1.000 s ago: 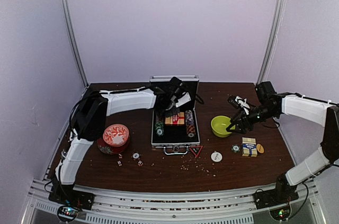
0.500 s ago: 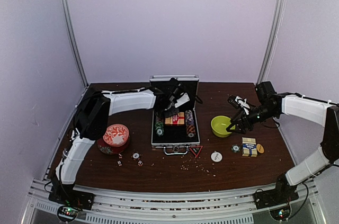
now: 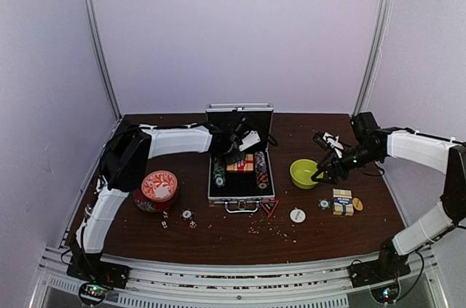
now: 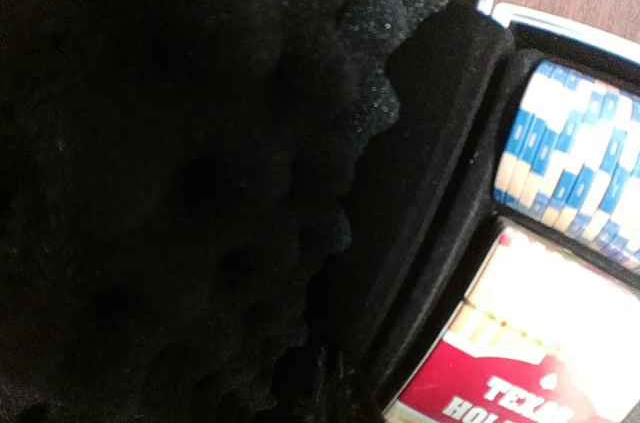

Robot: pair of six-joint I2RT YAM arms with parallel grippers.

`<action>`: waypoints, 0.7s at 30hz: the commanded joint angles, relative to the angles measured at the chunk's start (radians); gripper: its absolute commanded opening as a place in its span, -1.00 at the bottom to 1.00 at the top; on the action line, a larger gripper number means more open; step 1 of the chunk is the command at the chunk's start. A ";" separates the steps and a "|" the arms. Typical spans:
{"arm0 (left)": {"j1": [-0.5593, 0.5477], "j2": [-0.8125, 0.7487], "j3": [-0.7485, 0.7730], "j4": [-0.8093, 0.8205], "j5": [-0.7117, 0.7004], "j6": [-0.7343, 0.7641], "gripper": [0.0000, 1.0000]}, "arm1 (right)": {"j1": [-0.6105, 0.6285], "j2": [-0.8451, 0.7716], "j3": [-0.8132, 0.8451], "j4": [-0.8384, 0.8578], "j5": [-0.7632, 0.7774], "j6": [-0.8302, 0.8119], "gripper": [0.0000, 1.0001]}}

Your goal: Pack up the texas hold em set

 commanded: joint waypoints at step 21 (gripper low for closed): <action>0.003 0.124 0.152 -0.108 -0.037 -0.071 -0.75 | -0.001 0.014 -0.002 -0.005 0.022 -0.007 0.45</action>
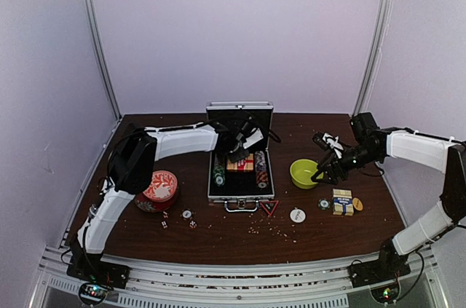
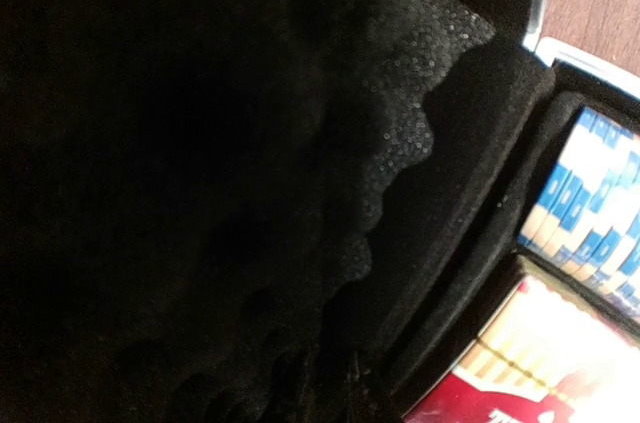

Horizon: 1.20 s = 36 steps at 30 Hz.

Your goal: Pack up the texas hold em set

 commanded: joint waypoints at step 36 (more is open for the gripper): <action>-0.043 -0.123 -0.278 -0.019 0.127 -0.059 -0.65 | 0.001 0.013 0.004 -0.024 0.010 -0.020 0.47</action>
